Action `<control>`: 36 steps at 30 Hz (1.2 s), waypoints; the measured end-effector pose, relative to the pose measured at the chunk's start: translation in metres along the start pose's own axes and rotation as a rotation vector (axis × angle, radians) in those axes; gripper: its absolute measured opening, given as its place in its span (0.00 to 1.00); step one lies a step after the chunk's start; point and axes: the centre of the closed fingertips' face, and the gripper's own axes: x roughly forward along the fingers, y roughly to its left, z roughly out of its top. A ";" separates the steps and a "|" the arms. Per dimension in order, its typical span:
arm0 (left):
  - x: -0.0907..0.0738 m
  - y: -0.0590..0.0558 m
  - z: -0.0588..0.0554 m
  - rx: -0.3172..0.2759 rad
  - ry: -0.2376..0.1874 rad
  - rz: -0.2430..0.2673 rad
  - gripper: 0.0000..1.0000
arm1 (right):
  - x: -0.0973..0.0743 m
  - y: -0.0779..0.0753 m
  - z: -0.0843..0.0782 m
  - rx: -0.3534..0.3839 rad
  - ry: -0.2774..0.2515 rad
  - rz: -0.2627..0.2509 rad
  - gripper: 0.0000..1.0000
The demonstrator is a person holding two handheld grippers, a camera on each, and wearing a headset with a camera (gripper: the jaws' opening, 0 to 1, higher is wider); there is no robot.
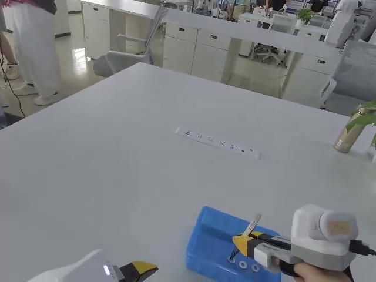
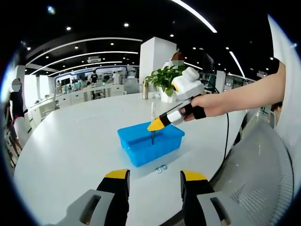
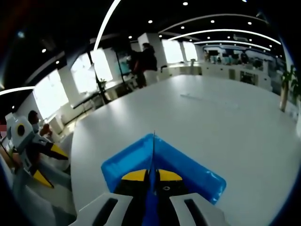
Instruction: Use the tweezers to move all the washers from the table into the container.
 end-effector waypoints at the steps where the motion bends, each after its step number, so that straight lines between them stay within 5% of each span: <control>1: 0.000 0.000 0.000 0.000 0.001 0.000 0.41 | -0.002 0.002 0.002 0.001 -0.008 0.000 0.03; 10: 0.000 0.000 0.000 0.001 0.002 -0.004 0.41 | -0.018 0.015 0.023 0.006 -0.095 0.022 0.03; 21: 0.000 0.000 -0.001 0.004 0.007 -0.004 0.40 | -0.033 0.055 0.029 0.015 -0.134 0.116 0.03; 29: 0.001 0.000 -0.002 0.006 0.012 -0.004 0.40 | -0.021 0.085 -0.004 -0.016 -0.048 0.199 0.03; 36: 0.001 -0.001 -0.003 0.007 0.017 -0.006 0.40 | -0.013 0.082 -0.024 -0.051 0.012 0.203 0.03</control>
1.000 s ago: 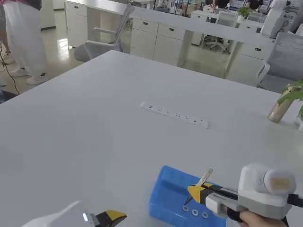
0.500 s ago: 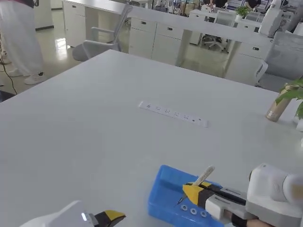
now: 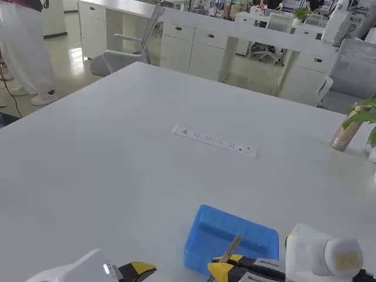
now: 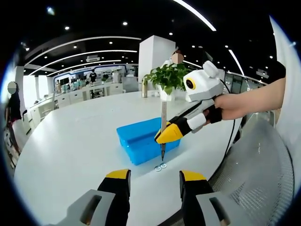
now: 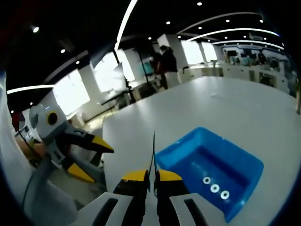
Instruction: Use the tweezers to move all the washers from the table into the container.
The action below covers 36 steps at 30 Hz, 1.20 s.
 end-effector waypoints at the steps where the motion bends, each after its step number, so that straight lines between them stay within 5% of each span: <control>1: 0.000 0.000 0.000 0.000 -0.001 0.000 0.40 | 0.001 -0.004 -0.003 -0.013 0.013 -0.005 0.03; 11: 0.000 0.000 -0.002 0.002 0.008 -0.003 0.39 | 0.010 -0.006 -0.016 -0.052 0.081 -0.011 0.03; 36: 0.001 -0.002 -0.004 0.012 0.020 -0.009 0.39 | 0.013 -0.006 -0.023 -0.094 0.118 -0.023 0.04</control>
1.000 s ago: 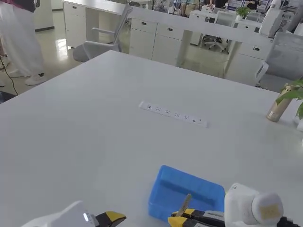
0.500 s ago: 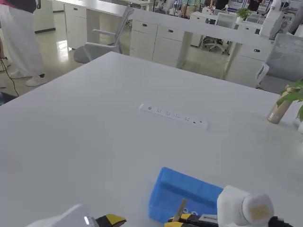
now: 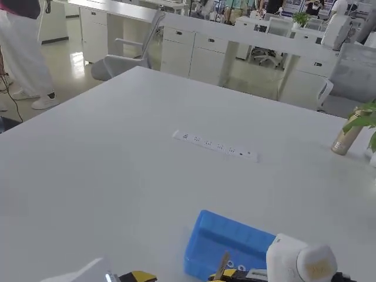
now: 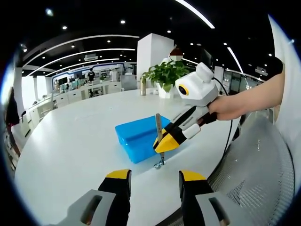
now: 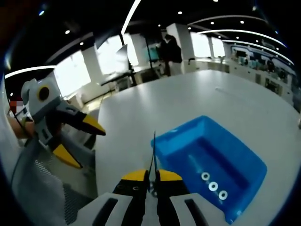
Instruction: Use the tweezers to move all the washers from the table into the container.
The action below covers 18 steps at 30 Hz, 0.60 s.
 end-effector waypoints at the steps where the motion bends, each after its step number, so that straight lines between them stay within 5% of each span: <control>1: 0.000 0.000 0.000 0.000 0.000 0.001 0.39 | 0.000 -0.001 0.000 0.000 0.000 -0.003 0.04; 10: 0.000 0.000 0.000 -0.001 0.000 0.002 0.39 | 0.001 -0.001 -0.005 -0.022 -0.003 0.002 0.04; 18: 0.000 0.000 0.000 0.001 0.000 0.002 0.38 | -0.002 0.010 -0.010 -0.216 0.016 0.001 0.04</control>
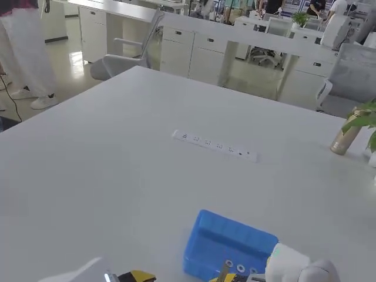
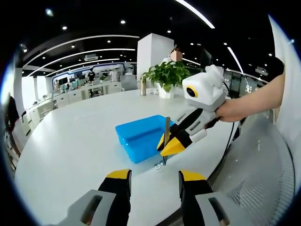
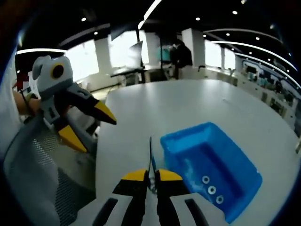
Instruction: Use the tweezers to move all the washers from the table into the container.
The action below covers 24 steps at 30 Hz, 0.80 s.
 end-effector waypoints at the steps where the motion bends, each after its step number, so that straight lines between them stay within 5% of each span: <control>1: 0.000 0.000 0.000 0.000 0.000 0.000 0.38 | 0.000 0.002 0.000 -0.028 0.006 0.001 0.04; 9: 0.000 0.001 0.000 0.000 0.001 0.002 0.38 | 0.001 0.011 0.000 -0.214 0.029 0.001 0.03; 18: 0.000 0.001 -0.001 0.000 0.001 0.004 0.38 | 0.000 0.016 -0.001 -0.261 0.051 0.017 0.03; 24: 0.000 0.001 0.000 0.000 0.000 0.005 0.38 | -0.007 0.021 0.016 -0.245 0.007 0.010 0.03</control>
